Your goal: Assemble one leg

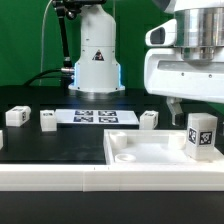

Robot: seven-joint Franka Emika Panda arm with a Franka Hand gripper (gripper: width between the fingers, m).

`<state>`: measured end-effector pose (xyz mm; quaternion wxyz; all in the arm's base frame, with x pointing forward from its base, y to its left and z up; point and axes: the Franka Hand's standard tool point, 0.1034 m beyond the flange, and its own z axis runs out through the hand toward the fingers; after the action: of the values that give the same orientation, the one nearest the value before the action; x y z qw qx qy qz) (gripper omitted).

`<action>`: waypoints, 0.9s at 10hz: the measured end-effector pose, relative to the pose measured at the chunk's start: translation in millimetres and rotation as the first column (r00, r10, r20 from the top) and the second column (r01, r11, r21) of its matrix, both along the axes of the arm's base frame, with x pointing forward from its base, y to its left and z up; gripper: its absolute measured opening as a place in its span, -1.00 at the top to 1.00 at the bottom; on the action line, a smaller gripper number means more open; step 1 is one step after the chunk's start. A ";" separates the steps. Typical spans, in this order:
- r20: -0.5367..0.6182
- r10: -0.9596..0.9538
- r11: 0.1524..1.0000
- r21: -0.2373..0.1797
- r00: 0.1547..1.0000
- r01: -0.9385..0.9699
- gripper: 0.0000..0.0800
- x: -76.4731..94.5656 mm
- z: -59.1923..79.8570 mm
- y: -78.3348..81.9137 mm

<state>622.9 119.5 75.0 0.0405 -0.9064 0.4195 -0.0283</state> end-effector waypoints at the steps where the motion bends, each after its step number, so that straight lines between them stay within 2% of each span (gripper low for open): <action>1: 0.004 0.057 0.998 -0.005 0.998 -0.057 -0.62 0.4 0.1 -1.2; 5: 0.013 0.385 0.921 -0.059 0.923 -0.384 -0.62 3.0 3.2 4.4; 7: 0.008 0.585 0.808 -0.087 0.811 -0.582 -0.62 5.6 3.7 1.3; 9: 0.004 0.690 0.721 -0.103 0.724 -0.686 -0.62 6.8 4.8 2.2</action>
Offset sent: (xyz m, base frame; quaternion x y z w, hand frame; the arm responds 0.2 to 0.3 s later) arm 0.0043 0.0057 0.0084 -0.0409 0.0131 -0.2511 0.9670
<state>629.7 121.6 79.8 0.0141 -0.9974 0.0507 -0.0502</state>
